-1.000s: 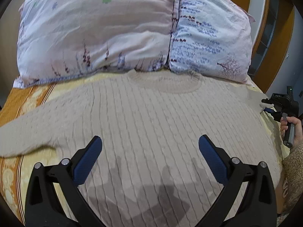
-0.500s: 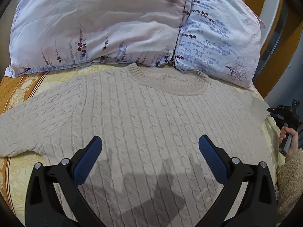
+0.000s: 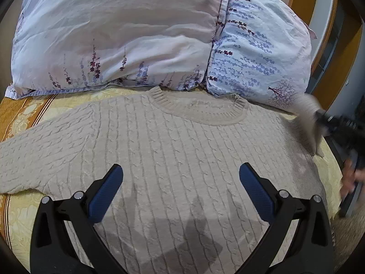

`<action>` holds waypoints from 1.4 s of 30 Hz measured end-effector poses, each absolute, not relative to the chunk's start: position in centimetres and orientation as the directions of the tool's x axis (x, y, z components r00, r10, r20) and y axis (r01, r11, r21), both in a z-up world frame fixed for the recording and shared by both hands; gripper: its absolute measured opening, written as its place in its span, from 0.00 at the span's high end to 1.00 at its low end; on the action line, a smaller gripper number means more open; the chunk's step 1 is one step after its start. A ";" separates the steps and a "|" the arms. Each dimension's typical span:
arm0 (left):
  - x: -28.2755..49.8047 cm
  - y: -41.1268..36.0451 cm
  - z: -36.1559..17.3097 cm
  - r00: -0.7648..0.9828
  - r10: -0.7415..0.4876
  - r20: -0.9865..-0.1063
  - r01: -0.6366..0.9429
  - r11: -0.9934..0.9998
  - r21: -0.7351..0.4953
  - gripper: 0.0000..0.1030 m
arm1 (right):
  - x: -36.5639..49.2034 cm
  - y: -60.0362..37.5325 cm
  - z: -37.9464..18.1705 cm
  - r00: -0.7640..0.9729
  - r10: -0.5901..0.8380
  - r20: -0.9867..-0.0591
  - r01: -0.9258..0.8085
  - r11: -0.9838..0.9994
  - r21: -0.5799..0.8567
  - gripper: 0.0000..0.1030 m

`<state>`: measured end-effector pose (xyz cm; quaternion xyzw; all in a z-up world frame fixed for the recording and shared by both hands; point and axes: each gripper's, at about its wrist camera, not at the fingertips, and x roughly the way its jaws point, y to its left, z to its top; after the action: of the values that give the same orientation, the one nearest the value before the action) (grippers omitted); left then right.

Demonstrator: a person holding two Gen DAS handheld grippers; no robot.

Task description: Fold small clothes

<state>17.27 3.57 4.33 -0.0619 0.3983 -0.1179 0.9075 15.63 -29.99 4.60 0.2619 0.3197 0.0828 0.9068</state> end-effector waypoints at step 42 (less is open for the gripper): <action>19.8 9.4 2.0 0.526 -0.661 -0.535 0.052 0.653 -0.756 0.18 | 17.9 -16.2 5.5 0.612 0.540 -0.579 -0.271 0.830 0.488 0.53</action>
<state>19.79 9.44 2.04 -0.3520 0.4325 -0.2231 0.7995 17.86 -16.22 5.53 0.1789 0.3757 0.2303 0.8796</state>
